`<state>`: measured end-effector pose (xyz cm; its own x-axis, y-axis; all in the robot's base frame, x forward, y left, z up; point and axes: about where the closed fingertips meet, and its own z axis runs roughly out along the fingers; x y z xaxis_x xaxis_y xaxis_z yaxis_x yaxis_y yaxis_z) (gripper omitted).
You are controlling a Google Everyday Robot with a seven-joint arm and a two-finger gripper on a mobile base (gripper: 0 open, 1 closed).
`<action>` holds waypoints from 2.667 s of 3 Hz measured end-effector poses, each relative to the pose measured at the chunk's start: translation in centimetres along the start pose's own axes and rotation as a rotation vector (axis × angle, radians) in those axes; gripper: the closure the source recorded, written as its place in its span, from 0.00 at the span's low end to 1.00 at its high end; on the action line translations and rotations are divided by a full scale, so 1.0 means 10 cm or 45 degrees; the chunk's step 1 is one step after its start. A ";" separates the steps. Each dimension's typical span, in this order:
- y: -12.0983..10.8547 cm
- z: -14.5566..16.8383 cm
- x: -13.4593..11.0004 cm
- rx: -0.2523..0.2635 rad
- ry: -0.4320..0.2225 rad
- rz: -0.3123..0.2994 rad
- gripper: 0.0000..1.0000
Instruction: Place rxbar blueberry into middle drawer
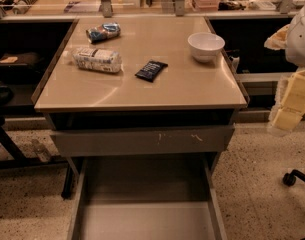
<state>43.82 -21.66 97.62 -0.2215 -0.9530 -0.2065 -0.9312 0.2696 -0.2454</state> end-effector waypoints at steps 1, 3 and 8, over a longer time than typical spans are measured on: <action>-0.07 0.00 -0.05 0.014 0.008 -0.011 0.00; -0.46 0.35 -0.83 0.084 -0.084 -0.221 0.00; -1.02 1.19 -1.38 -0.034 -0.695 -0.234 0.00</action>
Offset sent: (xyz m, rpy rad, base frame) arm 0.0797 0.0797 -0.0047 -0.0507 -0.0775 0.1663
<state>59.82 -9.61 91.72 0.1191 -0.7729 -0.6233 -0.9489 0.0961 -0.3005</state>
